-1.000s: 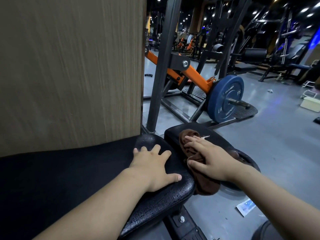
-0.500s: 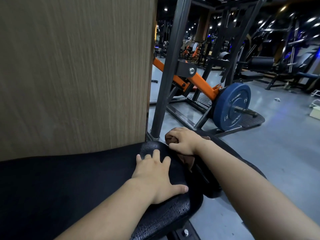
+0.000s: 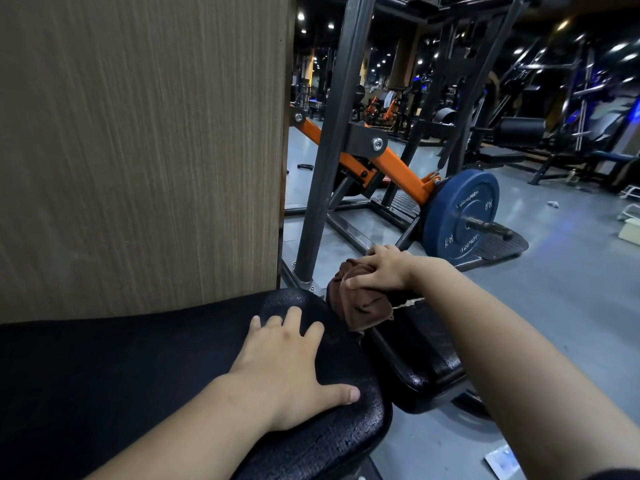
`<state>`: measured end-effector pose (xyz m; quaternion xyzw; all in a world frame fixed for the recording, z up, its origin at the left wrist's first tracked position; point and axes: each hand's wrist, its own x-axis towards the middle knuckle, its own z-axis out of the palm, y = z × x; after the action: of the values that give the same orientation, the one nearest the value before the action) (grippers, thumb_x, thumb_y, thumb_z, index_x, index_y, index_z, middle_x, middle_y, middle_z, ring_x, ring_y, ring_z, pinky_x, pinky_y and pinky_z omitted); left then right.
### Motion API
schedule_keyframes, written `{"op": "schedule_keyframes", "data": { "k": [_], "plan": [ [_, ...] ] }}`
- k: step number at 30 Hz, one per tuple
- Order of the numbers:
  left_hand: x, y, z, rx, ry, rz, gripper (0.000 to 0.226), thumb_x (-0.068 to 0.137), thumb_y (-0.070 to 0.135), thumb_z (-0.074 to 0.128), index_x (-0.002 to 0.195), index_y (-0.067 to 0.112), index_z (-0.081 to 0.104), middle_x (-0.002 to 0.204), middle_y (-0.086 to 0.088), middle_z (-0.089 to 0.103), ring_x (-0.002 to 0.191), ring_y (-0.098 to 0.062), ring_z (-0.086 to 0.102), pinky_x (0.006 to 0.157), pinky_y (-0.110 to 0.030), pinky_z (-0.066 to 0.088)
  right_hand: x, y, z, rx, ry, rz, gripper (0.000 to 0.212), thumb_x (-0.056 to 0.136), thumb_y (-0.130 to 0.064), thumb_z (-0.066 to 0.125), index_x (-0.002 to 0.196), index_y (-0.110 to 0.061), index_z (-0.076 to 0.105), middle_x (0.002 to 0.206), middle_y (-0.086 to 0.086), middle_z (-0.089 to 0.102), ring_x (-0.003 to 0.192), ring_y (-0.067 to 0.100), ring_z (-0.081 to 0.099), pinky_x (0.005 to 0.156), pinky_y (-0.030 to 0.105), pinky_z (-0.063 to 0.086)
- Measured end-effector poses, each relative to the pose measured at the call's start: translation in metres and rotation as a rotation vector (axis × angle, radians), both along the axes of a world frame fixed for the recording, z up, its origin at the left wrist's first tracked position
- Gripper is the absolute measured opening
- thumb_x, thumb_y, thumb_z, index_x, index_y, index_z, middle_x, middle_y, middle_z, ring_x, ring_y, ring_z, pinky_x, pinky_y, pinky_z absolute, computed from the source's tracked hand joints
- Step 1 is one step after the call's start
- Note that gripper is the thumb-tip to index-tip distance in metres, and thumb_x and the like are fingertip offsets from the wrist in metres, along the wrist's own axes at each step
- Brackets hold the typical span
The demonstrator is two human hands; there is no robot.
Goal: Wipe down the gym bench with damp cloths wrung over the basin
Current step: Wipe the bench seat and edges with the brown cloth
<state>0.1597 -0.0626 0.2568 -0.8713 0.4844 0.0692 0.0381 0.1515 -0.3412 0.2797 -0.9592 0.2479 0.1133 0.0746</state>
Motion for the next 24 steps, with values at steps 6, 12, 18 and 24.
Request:
{"op": "schedule_keyframes", "data": {
  "k": [6, 12, 18, 24],
  "plan": [
    [0.0, -0.001, -0.004, 0.001, -0.023, -0.006, 0.106, 0.068, 0.096, 0.028, 0.15, 0.028, 0.025, 0.149, -0.007, 0.026, 0.133, -0.029, 0.035, 0.119, -0.051, 0.018, 0.001, -0.003, 0.025, 0.24, 0.021, -0.043, 0.051, 0.068, -0.033, 0.068, 0.113, -0.055, 0.06, 0.109, -0.004, 0.067, 0.093, 0.02, 0.069, 0.083, 0.043, 0.06],
    [0.0, -0.001, -0.001, -0.003, -0.019, -0.007, 0.104, 0.07, 0.095, 0.031, 0.149, 0.028, 0.026, 0.148, -0.007, 0.027, 0.133, -0.03, 0.035, 0.119, -0.051, 0.018, -0.011, 0.002, 0.015, 0.432, -0.123, -0.028, 0.04, 0.084, -0.022, 0.064, 0.113, -0.048, 0.063, 0.114, -0.003, 0.065, 0.094, 0.016, 0.066, 0.08, 0.033, 0.056],
    [-0.003, -0.002, -0.002, 0.001, -0.026, -0.008, 0.103, 0.07, 0.094, 0.029, 0.15, 0.028, 0.025, 0.148, -0.006, 0.027, 0.133, -0.029, 0.035, 0.119, -0.049, 0.019, -0.017, 0.006, -0.023, 0.277, -0.447, 0.084, 0.042, 0.074, -0.063, 0.073, 0.11, -0.041, 0.07, 0.104, -0.024, 0.067, 0.106, 0.002, 0.061, 0.101, 0.023, 0.042],
    [-0.004, 0.0, -0.002, -0.002, -0.035, 0.003, 0.102, 0.07, 0.095, 0.028, 0.149, 0.029, 0.025, 0.148, -0.005, 0.027, 0.132, -0.028, 0.035, 0.118, -0.049, 0.02, -0.008, -0.02, -0.023, 0.171, -0.398, 0.04, 0.04, 0.076, -0.066, 0.069, 0.103, -0.037, 0.069, 0.096, -0.015, 0.068, 0.099, 0.01, 0.062, 0.09, 0.026, 0.045]
  ]
}}
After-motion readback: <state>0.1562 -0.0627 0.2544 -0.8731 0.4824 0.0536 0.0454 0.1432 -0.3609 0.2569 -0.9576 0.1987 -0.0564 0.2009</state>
